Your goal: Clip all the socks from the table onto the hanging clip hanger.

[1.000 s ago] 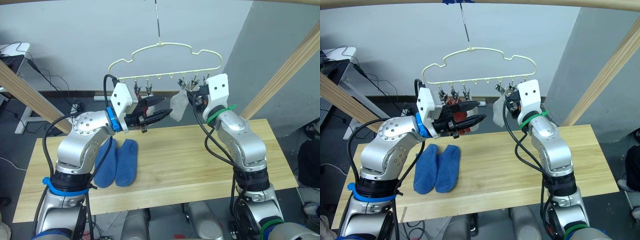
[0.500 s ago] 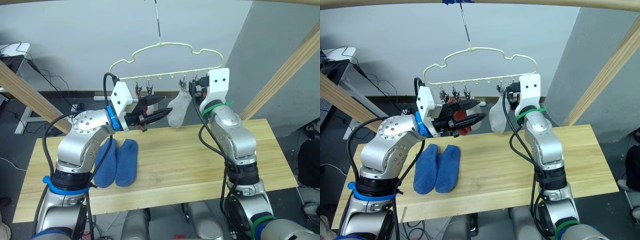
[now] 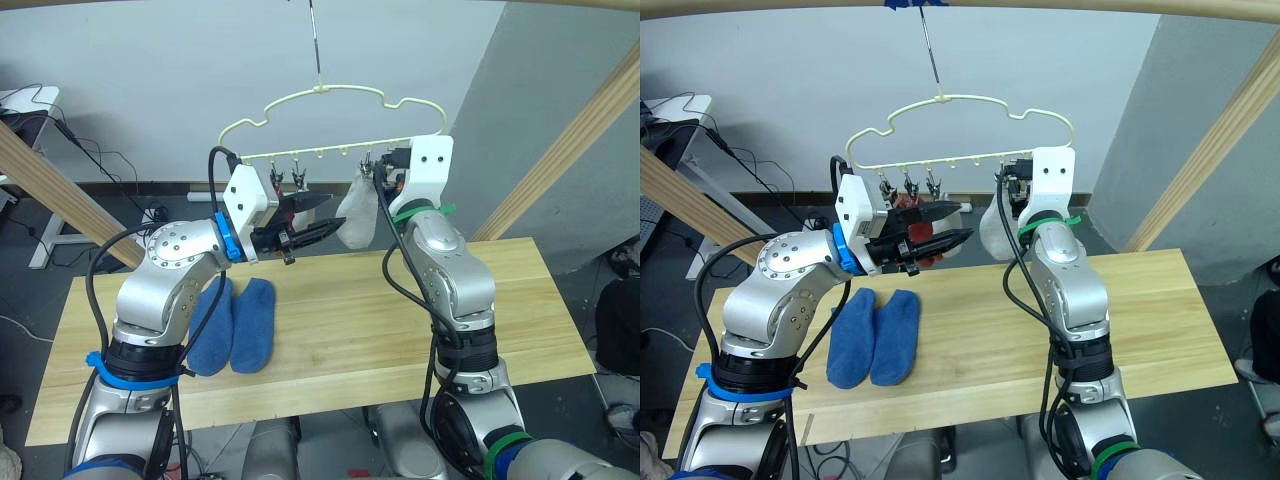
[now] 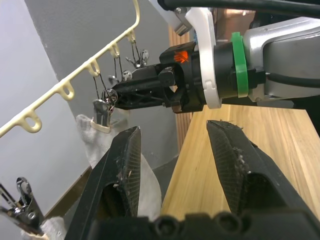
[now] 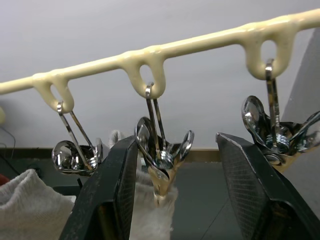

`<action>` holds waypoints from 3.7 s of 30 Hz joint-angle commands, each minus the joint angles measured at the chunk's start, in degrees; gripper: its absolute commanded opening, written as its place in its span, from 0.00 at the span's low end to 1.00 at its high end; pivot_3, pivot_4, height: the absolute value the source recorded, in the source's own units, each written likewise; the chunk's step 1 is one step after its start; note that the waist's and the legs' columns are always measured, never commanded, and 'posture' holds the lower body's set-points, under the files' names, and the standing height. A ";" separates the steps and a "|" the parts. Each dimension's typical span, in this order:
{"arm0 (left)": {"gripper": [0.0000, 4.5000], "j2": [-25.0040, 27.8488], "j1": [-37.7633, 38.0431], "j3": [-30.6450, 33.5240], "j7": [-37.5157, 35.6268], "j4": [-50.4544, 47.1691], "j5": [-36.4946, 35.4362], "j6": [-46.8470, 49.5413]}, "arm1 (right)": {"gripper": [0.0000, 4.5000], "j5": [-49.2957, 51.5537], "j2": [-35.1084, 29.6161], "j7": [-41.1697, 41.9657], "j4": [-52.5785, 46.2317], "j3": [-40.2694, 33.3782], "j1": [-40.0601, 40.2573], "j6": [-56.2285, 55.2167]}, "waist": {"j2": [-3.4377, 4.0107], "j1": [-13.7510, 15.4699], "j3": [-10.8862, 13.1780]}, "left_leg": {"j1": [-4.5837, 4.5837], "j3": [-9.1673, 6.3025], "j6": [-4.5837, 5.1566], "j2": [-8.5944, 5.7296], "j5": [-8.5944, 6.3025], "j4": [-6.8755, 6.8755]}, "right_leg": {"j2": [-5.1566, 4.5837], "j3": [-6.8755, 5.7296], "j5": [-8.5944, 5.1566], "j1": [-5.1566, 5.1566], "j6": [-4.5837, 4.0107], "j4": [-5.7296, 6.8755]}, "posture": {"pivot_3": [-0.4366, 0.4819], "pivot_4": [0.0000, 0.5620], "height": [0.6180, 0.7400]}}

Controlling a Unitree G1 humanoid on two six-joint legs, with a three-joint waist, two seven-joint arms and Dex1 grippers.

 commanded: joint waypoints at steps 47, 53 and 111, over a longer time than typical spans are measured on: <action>0.51 -0.22 0.79 -0.69 0.54 -2.03 0.83 -1.48 | 0.44 3.79 3.99 -1.81 -2.50 1.80 -1.59 -1.16 | 0.00 -0.30 -0.10 | 0.00 0.00 0.00 0.00 0.00 0.01 | 0.00 0.00 0.01 0.00 -0.01 0.02 | 0.26 0.40 1.00; 0.51 -0.19 0.86 -0.72 0.71 -2.25 0.83 -1.29 | 0.44 4.97 4.12 -1.35 -0.97 1.58 -2.21 -2.73 | -0.01 -0.29 -0.10 | 0.00 0.00 0.00 0.00 0.00 0.01 | 0.00 0.00 0.01 0.00 -0.01 0.02 | 0.27 0.40 1.00; 1.00 -13.60 24.77 1.83 32.19 18.04 18.07 -1.59 | 0.00 5.32 2.41 0.84 1.59 1.63 -4.05 -5.34 | 0.04 -0.36 -1.15 | 0.06 0.00 0.12 0.03 0.07 0.01 | 0.01 0.04 0.12 -0.01 -0.07 0.10 | 0.26 0.42 1.00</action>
